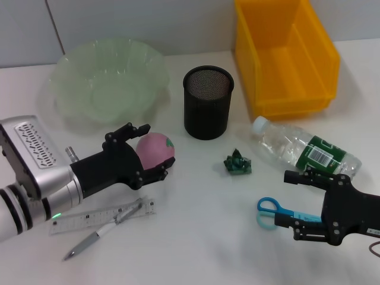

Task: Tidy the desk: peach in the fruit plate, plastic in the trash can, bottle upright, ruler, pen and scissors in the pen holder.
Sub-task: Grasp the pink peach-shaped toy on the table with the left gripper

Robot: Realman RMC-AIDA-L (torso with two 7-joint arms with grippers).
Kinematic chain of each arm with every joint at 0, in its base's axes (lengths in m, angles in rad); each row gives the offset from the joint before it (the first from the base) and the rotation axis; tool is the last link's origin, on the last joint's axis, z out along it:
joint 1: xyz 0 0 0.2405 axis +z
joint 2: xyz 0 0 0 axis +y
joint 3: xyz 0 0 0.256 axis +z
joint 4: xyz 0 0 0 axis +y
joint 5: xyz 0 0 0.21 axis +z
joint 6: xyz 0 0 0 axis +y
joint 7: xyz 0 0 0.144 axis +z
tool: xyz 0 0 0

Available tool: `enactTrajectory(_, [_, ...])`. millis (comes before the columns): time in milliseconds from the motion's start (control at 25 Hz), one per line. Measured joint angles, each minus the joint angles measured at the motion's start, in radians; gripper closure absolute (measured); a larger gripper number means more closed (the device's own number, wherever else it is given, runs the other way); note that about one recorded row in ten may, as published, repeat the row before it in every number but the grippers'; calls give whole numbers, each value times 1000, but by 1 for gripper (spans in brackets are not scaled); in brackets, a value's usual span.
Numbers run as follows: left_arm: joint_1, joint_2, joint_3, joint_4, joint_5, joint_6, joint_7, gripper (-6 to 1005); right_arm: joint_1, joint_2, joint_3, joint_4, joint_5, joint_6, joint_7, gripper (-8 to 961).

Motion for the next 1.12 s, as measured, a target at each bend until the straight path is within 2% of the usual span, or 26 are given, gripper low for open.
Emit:
enactTrajectory(320, [-48,0,49,-27,-1,-93,-47,167,8,0,0,0,-7,1,0,120])
enactTrajectory(840, [-54,0,69,-17,-1,-166,-91,173,9,1,0,1,-11,15,0,120])
enactTrajectory(920, [-48,0,66,-10,-1,-160,-91,405,8,1,0,1,-11,17,0,120])
enactTrajectory(1120, [-21,3,62,29,-4,-123,-93,561,6,3,0,6,-11,28,0,120])
